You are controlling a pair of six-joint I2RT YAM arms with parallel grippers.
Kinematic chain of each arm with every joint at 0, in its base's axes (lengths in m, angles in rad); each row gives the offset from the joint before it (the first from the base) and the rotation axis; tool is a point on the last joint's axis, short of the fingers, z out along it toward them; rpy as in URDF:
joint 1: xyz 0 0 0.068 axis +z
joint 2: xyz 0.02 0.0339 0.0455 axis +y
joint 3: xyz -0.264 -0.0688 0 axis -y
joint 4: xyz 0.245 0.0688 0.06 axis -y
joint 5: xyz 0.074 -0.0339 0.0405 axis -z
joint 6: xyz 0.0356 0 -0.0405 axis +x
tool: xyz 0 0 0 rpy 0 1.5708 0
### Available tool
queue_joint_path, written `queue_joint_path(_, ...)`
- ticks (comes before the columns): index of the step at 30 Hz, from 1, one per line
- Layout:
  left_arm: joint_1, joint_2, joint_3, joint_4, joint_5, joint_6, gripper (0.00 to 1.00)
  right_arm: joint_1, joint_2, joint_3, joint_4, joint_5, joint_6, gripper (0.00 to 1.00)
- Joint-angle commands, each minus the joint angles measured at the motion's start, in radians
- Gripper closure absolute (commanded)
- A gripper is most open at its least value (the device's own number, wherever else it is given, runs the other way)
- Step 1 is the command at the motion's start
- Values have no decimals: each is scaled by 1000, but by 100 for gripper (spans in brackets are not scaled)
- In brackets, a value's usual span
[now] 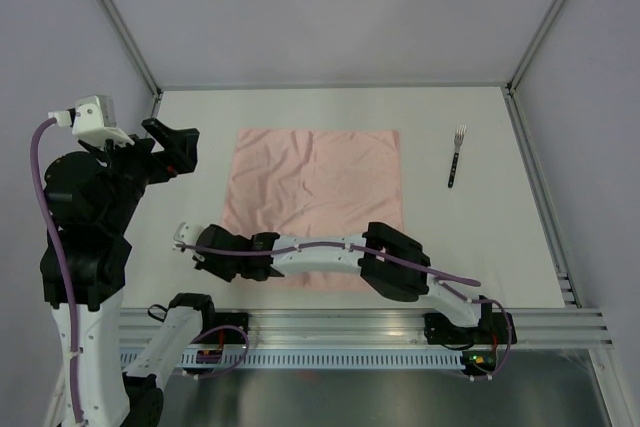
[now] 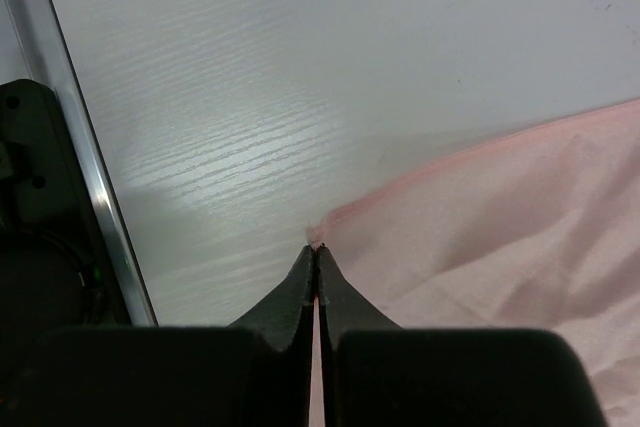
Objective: Fold the napkin, place the utensils inside, and roll it up
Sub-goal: Fold the napkin at the center of the board.
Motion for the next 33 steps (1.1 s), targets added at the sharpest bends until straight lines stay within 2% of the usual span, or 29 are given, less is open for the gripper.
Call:
queue_joint_path(1,1,2,-5,23,33,37,0,-17,-57,49,-48,-3,10,97)
queue_joint_path(19,1,45,-51,96,70,17,0,-248,-198,-20,-48,-33,13,100)
queue_joint_path(33,1,86,-105,149,110,14,0,-465,-312,-192,-26,-23,-44,100)
